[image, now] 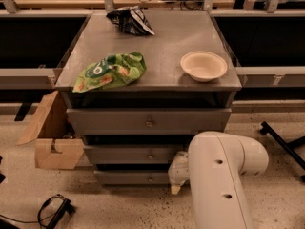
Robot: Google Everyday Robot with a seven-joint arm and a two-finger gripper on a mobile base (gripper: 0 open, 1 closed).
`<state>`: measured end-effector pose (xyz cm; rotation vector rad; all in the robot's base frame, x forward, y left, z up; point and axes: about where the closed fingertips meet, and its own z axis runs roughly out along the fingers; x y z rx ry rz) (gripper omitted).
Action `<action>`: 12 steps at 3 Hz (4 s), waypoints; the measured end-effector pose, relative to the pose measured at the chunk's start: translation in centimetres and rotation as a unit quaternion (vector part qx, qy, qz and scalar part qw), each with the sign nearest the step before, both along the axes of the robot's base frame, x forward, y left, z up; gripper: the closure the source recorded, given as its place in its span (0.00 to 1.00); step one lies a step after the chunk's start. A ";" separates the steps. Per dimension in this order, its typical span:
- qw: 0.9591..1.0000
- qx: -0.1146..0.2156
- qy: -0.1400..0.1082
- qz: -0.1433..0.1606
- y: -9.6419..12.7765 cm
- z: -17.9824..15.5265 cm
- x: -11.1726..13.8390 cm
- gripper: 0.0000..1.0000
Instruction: Open bottom drawer
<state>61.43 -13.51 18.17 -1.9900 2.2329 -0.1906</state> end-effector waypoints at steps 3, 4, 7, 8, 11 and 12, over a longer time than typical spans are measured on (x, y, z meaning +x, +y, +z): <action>1.000 0.010 0.026 -0.011 0.2 -0.8 -1.2 1.00; 1.000 0.010 0.026 -0.011 0.2 -0.4 -0.9 1.00; 1.000 0.010 0.026 -0.012 0.2 0.5 0.0 1.00; 1.000 0.010 0.026 -0.012 0.2 0.6 0.4 1.00; 0.999 0.009 0.026 -0.023 -0.7 1.7 0.1 1.00; 0.999 0.009 0.027 -0.023 -0.7 1.7 0.1 1.00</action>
Offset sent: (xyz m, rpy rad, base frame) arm -0.0588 -0.0185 -0.0274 0.0290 0.1389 -0.1326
